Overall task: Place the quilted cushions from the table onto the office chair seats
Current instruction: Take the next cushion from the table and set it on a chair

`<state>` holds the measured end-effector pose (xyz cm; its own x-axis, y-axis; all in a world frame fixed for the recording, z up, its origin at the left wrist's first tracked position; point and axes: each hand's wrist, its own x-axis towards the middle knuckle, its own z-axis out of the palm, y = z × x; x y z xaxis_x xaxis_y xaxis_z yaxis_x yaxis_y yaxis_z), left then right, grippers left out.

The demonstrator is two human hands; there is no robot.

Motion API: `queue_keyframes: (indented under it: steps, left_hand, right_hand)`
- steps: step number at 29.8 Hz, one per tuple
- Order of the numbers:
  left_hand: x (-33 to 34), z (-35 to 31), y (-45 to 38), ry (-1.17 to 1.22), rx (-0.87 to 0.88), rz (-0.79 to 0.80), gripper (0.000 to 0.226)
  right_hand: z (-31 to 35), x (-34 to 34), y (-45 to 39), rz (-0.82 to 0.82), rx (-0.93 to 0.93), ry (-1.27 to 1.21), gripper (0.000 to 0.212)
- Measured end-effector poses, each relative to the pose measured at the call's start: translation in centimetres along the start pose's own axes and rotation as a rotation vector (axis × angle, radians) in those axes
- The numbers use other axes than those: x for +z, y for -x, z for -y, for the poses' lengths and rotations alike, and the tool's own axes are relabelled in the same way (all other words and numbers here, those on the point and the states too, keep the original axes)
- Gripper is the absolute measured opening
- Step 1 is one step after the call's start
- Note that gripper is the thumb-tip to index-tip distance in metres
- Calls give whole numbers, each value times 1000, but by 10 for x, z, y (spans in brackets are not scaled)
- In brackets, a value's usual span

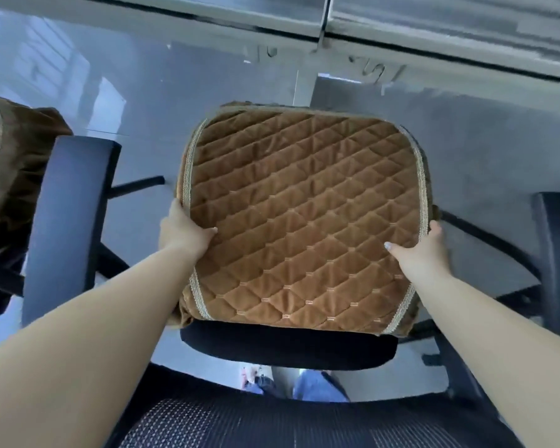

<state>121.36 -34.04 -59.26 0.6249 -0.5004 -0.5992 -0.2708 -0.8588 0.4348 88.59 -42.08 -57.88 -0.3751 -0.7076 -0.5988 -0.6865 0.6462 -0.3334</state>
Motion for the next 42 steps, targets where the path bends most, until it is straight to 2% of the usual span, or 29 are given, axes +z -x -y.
queue_keyframes:
  steps: [8, 12, 19, 22, 26, 28, 31, 35, 42]
  left_hand:
    - [31, 48, 19, -57, -20, -27, 90]
    - [35, 58, 31, -97, -47, -44, 91]
    - [33, 74, 51, -50, -86, 16, 91]
    - [34, 68, 50, -114, -38, -24, 88]
    - [43, 33, 49, -205, 208, -124, 83]
    - [53, 7, 42, -296, 331, -95, 84]
    - [66, -28, 28, -507, 455, 27, 94]
    - [91, -50, 10, -670, 368, 163, 103]
    - [102, -45, 3, -734, 364, 156, 104]
  right_hand:
    - [-50, 26, 11, -9, 37, 55, 93]
    - [-66, 32, 23, -28, 27, 65, 93]
    - [-88, 37, 44, -55, 59, 15, 96]
    - [-77, 42, 38, -101, -68, 110, 95]
    - [-36, 51, 22, -112, -240, 170, 92]
    - [-10, 56, 13, -96, -400, 287, 90]
    - [28, 68, 6, 39, -571, 515, 91]
    - [46, 81, -11, 144, -551, 728, 98]
    - [41, 90, -19, 138, -563, 790, 100]
